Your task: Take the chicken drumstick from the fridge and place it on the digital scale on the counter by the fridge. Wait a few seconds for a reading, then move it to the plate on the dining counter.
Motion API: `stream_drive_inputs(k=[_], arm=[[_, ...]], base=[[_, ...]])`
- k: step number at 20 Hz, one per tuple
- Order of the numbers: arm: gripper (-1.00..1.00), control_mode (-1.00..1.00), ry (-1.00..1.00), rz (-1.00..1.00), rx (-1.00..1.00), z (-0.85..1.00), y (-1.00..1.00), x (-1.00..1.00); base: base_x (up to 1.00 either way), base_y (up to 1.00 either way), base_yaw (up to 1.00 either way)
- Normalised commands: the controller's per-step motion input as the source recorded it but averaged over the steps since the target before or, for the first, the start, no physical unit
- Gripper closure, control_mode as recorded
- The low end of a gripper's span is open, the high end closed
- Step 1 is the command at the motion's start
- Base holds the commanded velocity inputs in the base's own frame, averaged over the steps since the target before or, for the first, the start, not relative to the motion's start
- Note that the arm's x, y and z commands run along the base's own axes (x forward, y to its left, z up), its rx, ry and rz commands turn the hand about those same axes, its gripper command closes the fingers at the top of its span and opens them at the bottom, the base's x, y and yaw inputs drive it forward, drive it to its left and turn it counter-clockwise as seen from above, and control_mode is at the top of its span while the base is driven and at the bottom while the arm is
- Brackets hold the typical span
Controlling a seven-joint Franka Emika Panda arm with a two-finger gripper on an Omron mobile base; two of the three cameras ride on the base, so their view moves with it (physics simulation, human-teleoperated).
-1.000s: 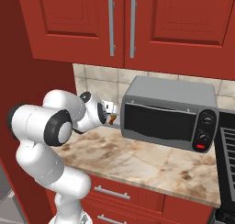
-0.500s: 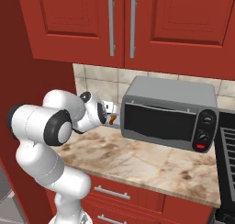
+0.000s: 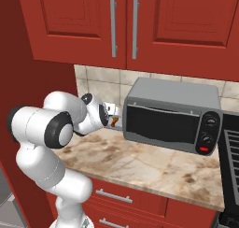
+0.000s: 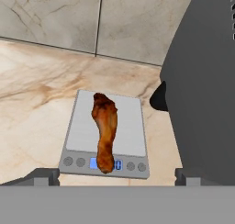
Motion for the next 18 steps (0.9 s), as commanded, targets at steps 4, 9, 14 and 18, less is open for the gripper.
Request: stream_drive_inputs(k=[4,9,14,18], arm=[[-1.0,-1.0,0.0,0.0,0.0,0.0,0.0,0.0],[-1.0,-1.0,0.0,0.0,0.0,0.0,0.0,0.0],[-1.0,-1.0,0.0,0.0,0.0,0.0,0.0,0.0],[-1.0,-1.0,0.0,0.0,0.0,0.0,0.0,0.0]], base=[[0.0,0.0,0.0],[0.0,0.0,0.0],[0.0,0.0,0.0],[0.0,0.0,0.0]])
